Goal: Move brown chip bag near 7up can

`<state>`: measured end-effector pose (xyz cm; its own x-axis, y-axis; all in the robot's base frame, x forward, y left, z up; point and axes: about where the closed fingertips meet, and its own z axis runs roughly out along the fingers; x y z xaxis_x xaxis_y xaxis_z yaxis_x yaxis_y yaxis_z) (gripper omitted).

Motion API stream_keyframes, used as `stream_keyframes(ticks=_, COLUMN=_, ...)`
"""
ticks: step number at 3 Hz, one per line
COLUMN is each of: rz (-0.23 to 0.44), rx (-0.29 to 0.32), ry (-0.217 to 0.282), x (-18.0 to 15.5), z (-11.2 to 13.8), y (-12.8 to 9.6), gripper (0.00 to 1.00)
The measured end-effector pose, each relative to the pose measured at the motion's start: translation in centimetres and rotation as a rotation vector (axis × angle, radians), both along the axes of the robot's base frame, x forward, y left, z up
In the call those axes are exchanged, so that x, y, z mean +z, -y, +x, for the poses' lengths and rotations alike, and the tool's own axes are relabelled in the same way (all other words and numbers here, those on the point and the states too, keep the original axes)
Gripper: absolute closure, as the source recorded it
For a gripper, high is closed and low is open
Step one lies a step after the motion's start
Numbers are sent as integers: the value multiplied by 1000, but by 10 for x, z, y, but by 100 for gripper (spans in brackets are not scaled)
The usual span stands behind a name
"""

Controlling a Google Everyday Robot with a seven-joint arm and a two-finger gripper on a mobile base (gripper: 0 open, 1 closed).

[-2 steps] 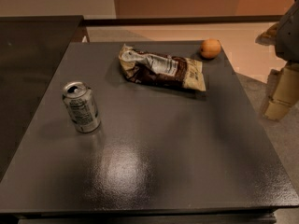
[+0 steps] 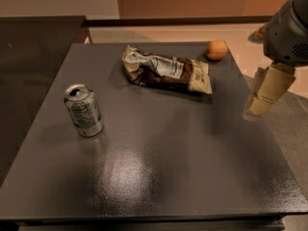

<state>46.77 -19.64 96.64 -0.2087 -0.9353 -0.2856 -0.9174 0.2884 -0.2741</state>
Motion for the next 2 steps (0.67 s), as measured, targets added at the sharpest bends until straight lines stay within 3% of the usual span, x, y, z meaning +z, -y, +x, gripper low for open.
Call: stream_keyframes(ticks=2, rz=135, rx=8, ry=76, x=-18, z=66, y=-51, gripper=0)
